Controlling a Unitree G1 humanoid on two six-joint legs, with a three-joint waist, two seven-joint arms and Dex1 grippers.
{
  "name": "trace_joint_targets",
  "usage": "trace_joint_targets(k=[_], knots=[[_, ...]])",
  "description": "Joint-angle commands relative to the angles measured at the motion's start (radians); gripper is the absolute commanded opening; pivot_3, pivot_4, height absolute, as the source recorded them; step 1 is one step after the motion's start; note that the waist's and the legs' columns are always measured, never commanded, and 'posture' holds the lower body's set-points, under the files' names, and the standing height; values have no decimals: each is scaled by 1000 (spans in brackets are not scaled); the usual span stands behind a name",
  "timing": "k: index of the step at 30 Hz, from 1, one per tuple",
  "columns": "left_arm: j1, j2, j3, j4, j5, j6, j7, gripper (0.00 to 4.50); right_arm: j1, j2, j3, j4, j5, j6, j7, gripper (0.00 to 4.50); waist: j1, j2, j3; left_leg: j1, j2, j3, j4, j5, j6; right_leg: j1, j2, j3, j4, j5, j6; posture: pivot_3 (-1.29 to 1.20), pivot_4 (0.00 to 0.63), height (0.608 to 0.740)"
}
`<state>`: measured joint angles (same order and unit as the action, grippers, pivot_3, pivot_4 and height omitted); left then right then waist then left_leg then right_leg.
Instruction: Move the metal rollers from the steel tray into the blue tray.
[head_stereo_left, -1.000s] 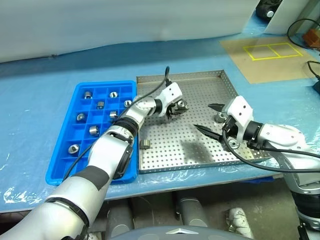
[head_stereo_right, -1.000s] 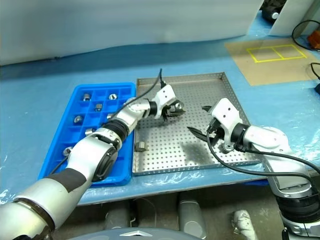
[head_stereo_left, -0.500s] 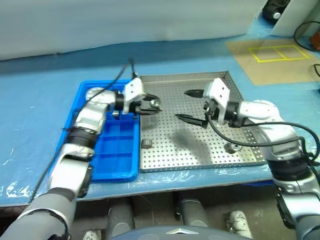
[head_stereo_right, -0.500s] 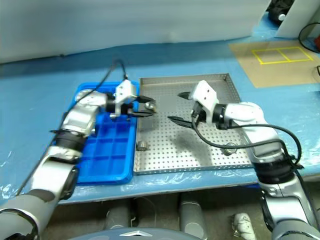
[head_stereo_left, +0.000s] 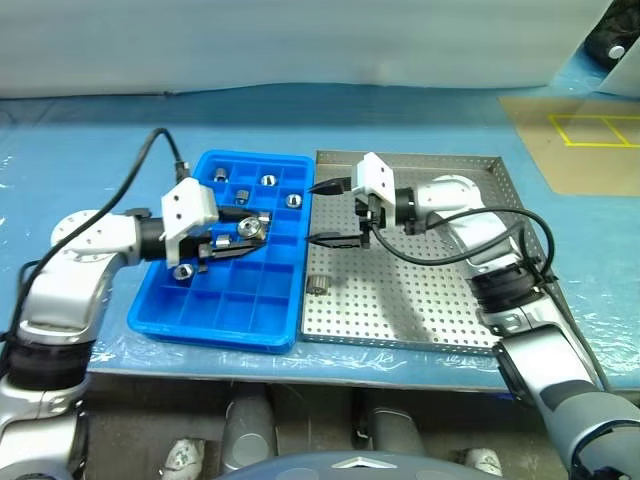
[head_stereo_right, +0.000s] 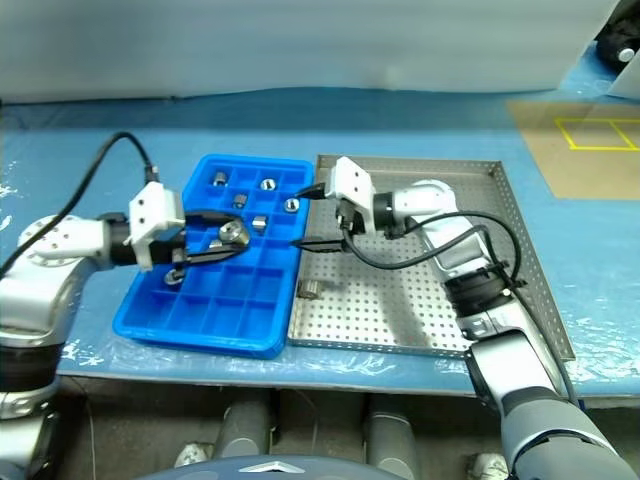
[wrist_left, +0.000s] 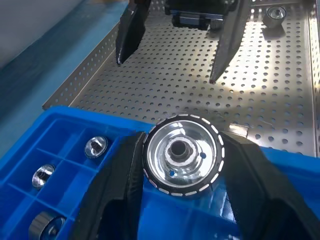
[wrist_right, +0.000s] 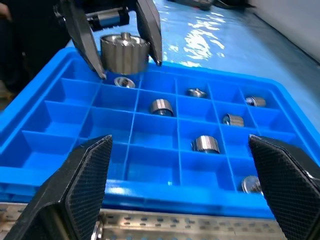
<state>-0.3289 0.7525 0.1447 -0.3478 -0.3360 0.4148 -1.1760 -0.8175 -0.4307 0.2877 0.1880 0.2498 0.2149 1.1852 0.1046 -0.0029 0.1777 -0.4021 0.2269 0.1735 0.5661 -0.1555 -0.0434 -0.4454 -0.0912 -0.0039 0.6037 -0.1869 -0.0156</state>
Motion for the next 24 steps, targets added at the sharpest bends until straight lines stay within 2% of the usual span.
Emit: trace_joint_targets(k=[1, 7, 10, 17, 24], knots=[[89, 66, 112, -100, -58, 39, 21, 2226, -47, 48, 11, 40, 0, -62, 49, 4500, 4, 0, 0, 0, 0, -1, 0, 1, -1, -1, 0, 0, 2, -1, 0, 288, 150, 740], [307, 119, 221, -116, -44, 5, 43, 2226, -68, 128, 42, 101, -23, -116, 97, 4500, 19, 0, 0, -2, 6, -2, -2, 5, -8, -6, 5, -3, 5, -2, -2, 325, 150, 740], [355, 122, 232, -99, -26, -20, 71, 2226, -71, 140, 42, 116, -34, -131, 111, 4500, 32, 0, 0, -3, 10, -2, -3, 5, -9, -7, 9, -4, 6, -3, -4, 327, 150, 740], [360, 95, 204, -20, 24, -79, 172, 2226, -65, 139, 28, 119, -46, -128, 110, 4500, 49, 0, 0, -3, 13, -3, -3, 6, -11, -8, 11, -5, 6, -4, -6, 301, 150, 740], [336, 99, 178, 56, 24, -116, 181, 2226, -42, 114, 18, 93, -49, -109, 87, 4500, 46, -1, 0, -3, 13, -3, -2, 6, -11, -8, 12, -4, 9, -4, -6, 259, 150, 740]])
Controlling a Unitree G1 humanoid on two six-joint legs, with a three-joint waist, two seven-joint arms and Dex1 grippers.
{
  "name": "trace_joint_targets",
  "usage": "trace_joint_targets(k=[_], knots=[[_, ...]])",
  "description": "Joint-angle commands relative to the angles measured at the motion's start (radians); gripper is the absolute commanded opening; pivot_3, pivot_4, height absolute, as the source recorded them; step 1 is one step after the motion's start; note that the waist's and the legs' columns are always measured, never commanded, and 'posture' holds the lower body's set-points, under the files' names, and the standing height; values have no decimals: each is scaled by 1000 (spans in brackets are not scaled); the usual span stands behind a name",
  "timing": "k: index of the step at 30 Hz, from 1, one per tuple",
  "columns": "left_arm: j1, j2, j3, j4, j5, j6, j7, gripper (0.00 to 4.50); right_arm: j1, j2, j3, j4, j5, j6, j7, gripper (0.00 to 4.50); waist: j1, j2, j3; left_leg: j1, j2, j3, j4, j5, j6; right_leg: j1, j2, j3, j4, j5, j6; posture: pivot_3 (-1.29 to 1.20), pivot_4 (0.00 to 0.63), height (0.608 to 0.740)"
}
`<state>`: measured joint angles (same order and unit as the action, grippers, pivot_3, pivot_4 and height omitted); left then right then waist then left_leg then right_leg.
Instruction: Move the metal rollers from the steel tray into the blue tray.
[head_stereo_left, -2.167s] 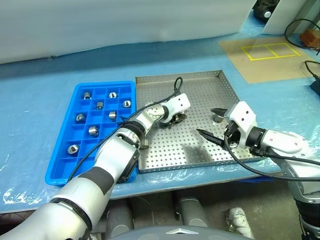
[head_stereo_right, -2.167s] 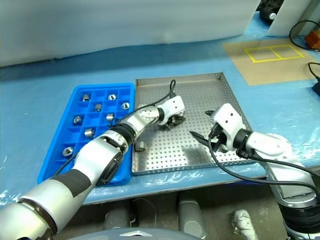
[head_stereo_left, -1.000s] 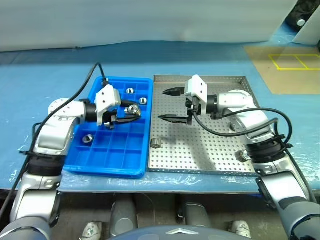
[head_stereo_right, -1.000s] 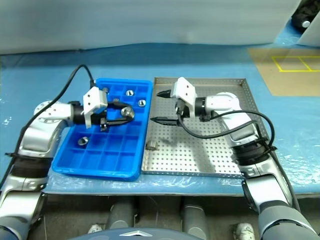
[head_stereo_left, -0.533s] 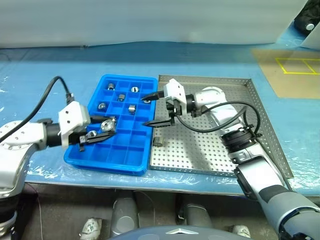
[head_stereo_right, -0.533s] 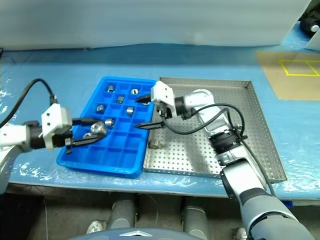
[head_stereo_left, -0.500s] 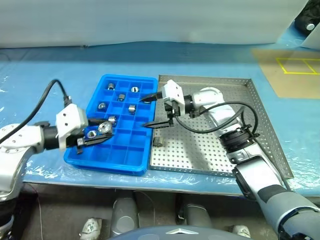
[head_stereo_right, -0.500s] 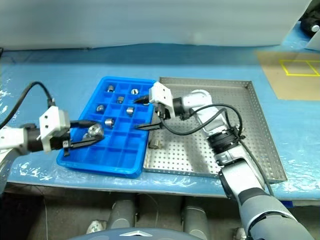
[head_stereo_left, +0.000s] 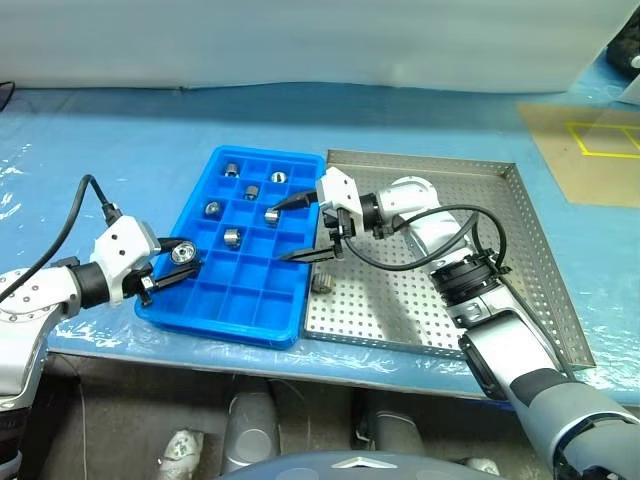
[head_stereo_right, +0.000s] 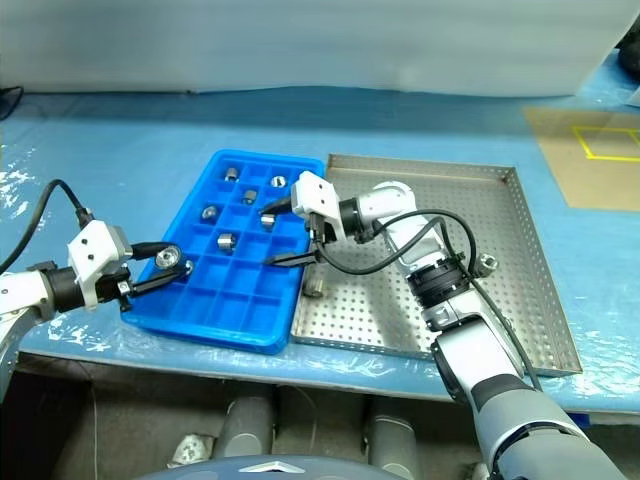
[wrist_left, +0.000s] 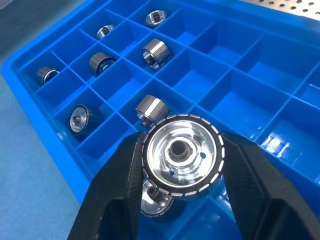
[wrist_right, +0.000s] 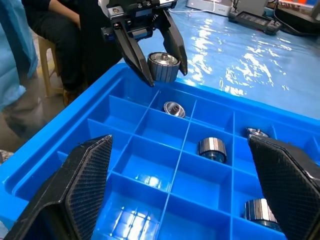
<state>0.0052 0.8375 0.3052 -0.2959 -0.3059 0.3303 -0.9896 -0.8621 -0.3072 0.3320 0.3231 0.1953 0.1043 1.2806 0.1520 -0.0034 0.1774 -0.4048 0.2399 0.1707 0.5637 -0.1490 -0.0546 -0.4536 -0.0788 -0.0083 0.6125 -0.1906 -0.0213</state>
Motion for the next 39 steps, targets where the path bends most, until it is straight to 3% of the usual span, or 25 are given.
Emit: trace_joint_targets(k=[1, 11, 18, 32, 37, 39], knots=[[-16, 13, 33, 21, -17, -26, 5, 2226, 6, -13, -28, -46, 5, 3, -11, 4500, -2, 0, 0, 0, 0, 0, 0, 0, 0, 0, 0, 0, 0, 0, 0, 253, 150, 740], [-63, 38, 13, 28, -70, 5, -21, 2226, 28, -25, -28, -75, 8, 24, -34, 4500, -1, 0, 0, 2, 1, -1, 0, 2, -4, -2, 2, 1, 7, -1, -2, 237, 150, 740], [34, 32, -73, -34, -45, -16, -49, 2226, 29, -26, -30, -74, 7, 25, -47, 4500, -3, 0, 0, 1, 1, -2, 1, 2, -4, -2, 2, 1, 8, -2, -3, 221, 150, 740], [68, 40, -92, 13, -36, -33, -64, 2226, 36, -29, -30, -75, 5, 24, -63, 4500, -3, -1, 0, 2, 2, -2, 1, 3, -5, -3, 3, 1, 10, -2, -3, 216, 150, 740], [41, 32, -102, 5, -53, -17, -65, 3621, 36, -28, -31, -74, 5, 24, -66, 4500, -3, -1, 0, 2, 2, -2, 1, 3, -5, -3, 3, 1, 10, -2, -3, 213, 150, 740], [36, 35, -108, 2, -47, -17, -66, 3621, 36, -28, -31, -73, 5, 24, -67, 4500, -3, -1, 0, 2, 2, -2, 2, 3, -5, -3, 3, 1, 10, -2, -3, 210, 150, 740]])
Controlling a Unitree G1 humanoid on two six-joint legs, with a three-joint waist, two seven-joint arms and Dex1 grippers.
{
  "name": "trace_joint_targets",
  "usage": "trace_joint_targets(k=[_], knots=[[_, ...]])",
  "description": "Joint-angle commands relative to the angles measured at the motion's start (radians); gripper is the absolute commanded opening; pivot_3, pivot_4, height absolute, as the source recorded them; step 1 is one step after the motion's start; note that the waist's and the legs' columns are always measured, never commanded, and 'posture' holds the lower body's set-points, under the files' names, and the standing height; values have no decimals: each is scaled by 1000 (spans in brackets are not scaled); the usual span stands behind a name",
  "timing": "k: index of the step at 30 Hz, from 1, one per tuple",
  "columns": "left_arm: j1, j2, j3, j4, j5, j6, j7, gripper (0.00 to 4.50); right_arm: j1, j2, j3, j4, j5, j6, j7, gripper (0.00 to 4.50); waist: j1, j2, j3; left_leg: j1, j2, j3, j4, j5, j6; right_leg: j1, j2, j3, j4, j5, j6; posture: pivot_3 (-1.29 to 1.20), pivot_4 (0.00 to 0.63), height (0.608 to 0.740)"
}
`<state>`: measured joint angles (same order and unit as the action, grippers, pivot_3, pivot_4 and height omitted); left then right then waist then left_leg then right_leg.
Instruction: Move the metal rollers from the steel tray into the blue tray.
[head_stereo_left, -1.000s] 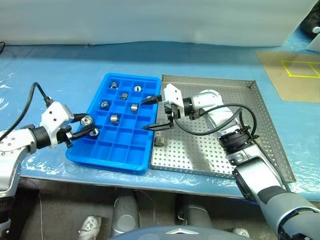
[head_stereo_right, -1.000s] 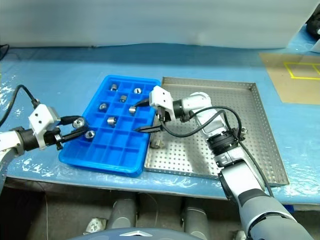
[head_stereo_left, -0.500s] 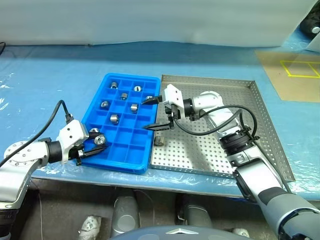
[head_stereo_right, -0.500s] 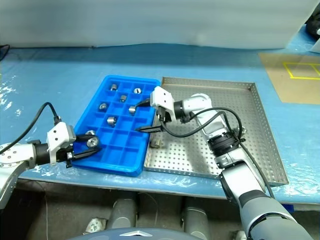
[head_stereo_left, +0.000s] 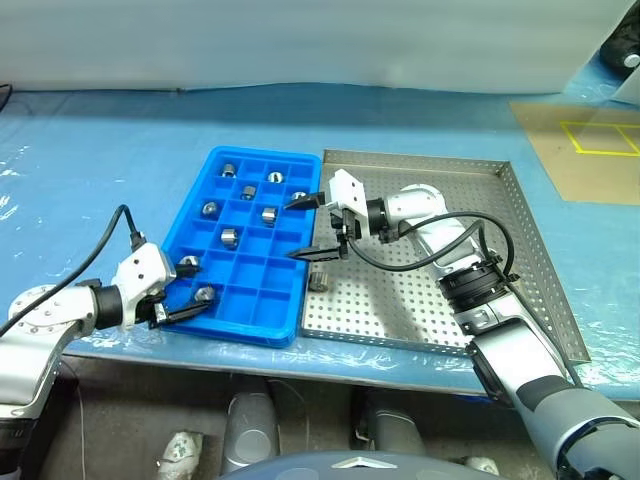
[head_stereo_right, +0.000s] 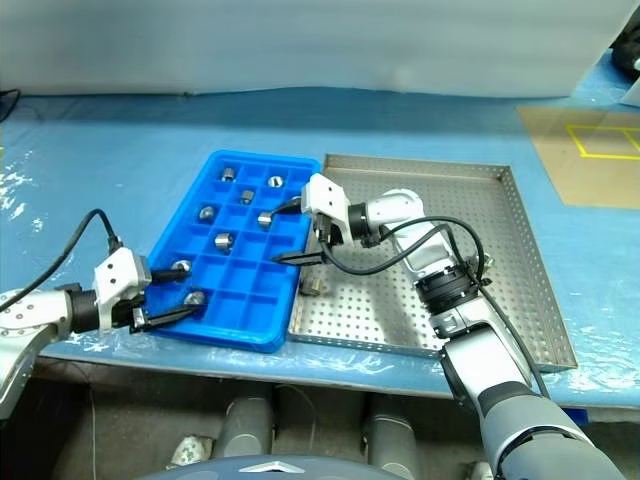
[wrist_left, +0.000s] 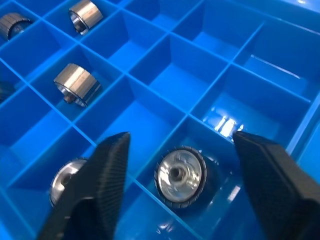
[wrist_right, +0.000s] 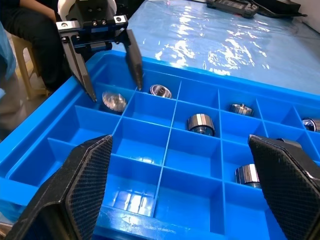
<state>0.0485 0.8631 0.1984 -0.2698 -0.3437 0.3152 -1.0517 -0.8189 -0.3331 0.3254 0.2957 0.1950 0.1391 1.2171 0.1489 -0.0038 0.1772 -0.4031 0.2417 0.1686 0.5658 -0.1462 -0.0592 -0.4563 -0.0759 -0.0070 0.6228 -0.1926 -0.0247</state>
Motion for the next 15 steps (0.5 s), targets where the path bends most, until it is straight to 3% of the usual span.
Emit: trace_joint_targets(k=[1, 10, 15], knots=[[-8, 12, -4, -24, -7, -1, -2, 3621, -8, -2, -25, -46, 6, -11, -3, 4500, 0, 0, 0, 0, 0, 0, 0, 0, 0, 0, 0, 0, 0, 0, 0, 210, 150, 740], [-49, 14, -11, 10, 4, -20, -5, 3621, -4, -11, -27, -61, 14, 1, 2, 4500, -1, 0, 0, 0, 0, 0, 0, 0, 0, 0, 0, 0, 0, 0, 0, 197, 150, 740], [-155, 3, -6, 32, -15, -13, 6, 3621, -6, -32, -35, -99, 37, 36, 27, 4500, 1, 0, 0, 0, 0, 0, 1, 0, 0, 0, 0, 0, 1, 0, 0, 183, 150, 740]])
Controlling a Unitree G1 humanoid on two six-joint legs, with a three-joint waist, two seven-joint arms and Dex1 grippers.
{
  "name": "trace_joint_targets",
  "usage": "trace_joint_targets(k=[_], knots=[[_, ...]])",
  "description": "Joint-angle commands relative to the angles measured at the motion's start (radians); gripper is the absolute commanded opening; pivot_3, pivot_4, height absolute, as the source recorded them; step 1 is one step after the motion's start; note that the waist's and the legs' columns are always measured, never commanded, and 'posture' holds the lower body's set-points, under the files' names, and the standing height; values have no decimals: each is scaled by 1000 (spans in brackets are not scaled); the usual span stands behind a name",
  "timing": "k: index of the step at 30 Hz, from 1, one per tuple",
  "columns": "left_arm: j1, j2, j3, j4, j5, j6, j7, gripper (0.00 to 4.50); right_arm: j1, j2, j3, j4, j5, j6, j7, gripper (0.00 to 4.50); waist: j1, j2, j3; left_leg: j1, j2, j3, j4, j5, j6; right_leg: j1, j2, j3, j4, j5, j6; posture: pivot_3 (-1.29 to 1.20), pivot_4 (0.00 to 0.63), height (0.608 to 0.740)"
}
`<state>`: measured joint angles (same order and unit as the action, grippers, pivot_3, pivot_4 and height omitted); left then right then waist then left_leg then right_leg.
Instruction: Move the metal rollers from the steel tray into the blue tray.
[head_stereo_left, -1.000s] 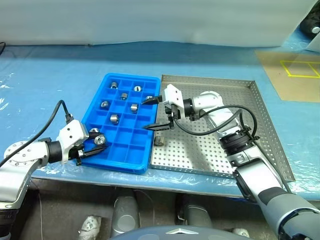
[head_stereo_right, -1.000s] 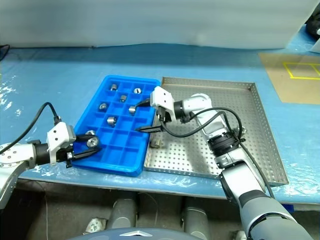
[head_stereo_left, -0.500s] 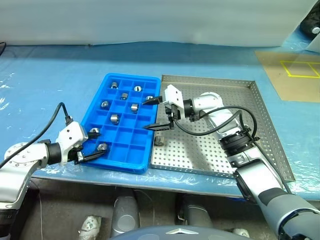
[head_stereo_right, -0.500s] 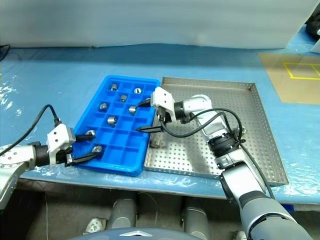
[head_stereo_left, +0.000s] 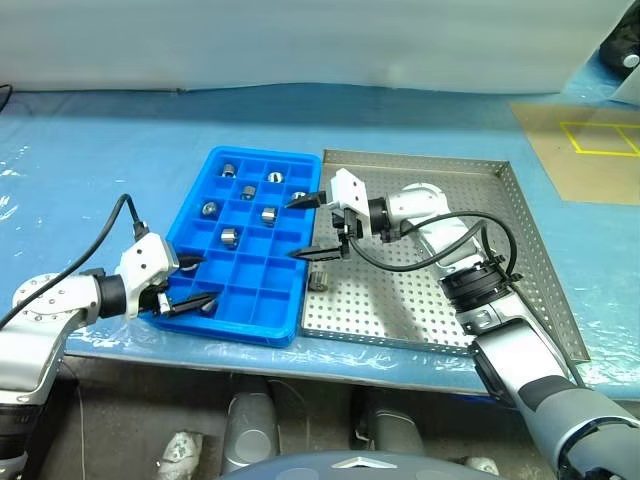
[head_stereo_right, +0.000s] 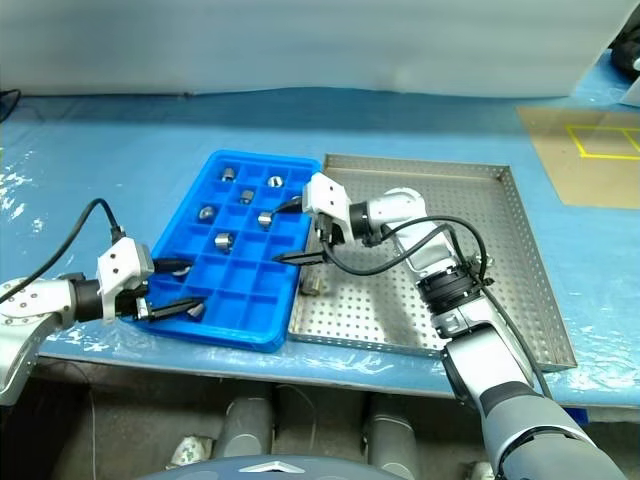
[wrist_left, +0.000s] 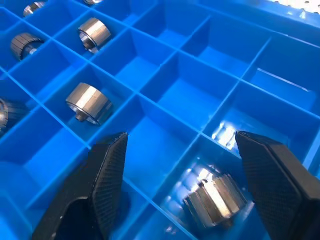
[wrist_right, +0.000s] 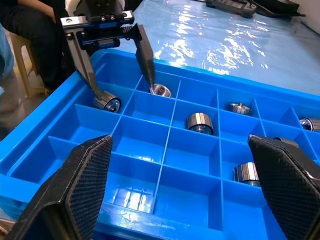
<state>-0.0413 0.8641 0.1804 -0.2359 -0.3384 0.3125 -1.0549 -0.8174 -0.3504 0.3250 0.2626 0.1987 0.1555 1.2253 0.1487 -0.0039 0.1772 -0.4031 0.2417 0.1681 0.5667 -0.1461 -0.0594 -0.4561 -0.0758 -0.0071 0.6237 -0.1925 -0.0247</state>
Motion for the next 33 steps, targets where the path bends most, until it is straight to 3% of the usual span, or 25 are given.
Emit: trace_joint_targets(k=[1, 13, 19, 25, 33], knots=[[-94, -3, 10, 3, -27, -5, 13, 3621, -7, -20, -37, -75, 37, 27, 23, 4500, 2, 0, 0, 0, 0, 0, 0, 0, 0, 0, 0, 0, 0, 0, 0, 175, 150, 740], [-428, -124, -102, 28, -95, 51, 18, 3621, 45, -164, -130, -109, 23, 71, -24, 4500, -7, 0, 0, 0, 0, -1, 6, 0, -1, 1, 0, 1, 4, 0, 0, 51, 150, 740], [-472, -182, -195, 38, -107, 71, -32, 3621, 185, -272, -141, -250, 38, 163, -17, 4500, -27, 0, 0, 0, -1, -1, 6, 2, -3, 2, 0, 1, 3, 0, 0, -14, 150, 740], [-464, -195, -221, 57, -94, 61, -45, 3621, 259, -240, -100, -341, 39, 218, -46, 4500, -74, 0, 0, 2, -1, -1, 6, 2, -3, 1, 2, 3, 4, 1, -1, -37, 150, 740], [-387, -154, -196, -2, -125, 59, -90, 3621, 217, -134, -49, -184, -4, 184, -69, 4500, -80, 0, 0, 3, -1, -1, 6, 1, -2, 2, 1, 3, 5, 1, -2, -7, 150, 740]])
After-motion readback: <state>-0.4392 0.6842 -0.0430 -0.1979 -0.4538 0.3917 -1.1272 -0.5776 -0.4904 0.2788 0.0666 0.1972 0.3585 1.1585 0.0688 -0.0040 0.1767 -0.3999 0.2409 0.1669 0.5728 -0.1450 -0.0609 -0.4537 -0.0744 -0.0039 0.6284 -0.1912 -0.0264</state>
